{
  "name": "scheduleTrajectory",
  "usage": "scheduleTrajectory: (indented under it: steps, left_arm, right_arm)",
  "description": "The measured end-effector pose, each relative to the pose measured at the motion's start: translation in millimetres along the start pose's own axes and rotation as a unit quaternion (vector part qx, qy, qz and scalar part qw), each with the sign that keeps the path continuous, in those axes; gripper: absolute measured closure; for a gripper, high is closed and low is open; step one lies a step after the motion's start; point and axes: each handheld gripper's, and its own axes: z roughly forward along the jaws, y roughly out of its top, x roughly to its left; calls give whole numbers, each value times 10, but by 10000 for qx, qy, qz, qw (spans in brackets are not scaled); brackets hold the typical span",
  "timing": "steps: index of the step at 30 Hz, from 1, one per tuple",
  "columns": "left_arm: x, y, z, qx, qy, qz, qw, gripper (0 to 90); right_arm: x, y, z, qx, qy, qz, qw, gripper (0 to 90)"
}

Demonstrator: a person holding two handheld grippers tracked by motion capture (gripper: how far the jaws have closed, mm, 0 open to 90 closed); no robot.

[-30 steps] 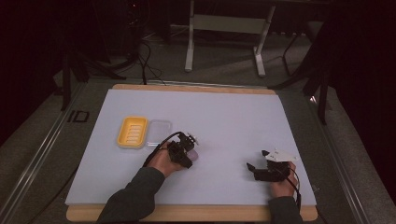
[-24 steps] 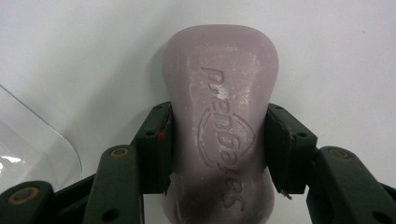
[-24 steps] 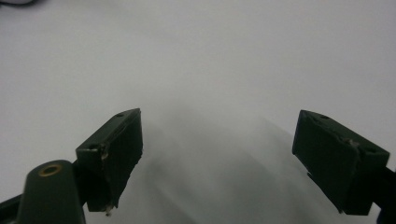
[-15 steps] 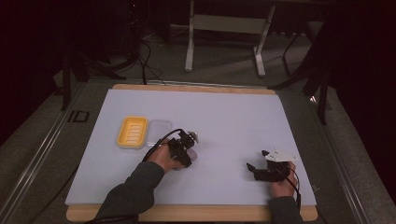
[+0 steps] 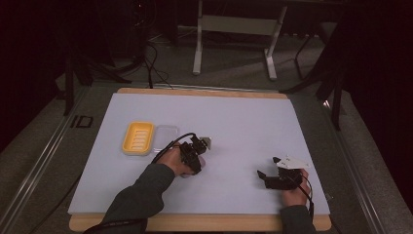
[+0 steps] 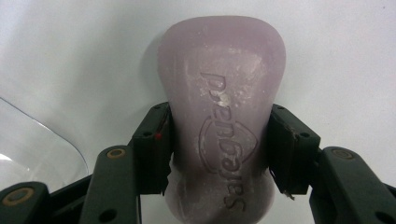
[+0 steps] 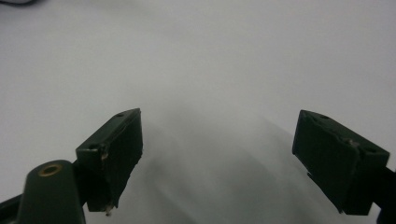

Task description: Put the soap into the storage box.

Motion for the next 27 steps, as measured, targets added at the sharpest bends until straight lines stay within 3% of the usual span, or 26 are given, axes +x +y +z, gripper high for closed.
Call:
scheduleTrajectory:
  steps: [27]
  left_arm:
    - [38, 17, -28, 155, -3, 83, 9998, 497]
  right_arm:
    - [8, 2, 3, 31, -1, -29, 10000, 158]
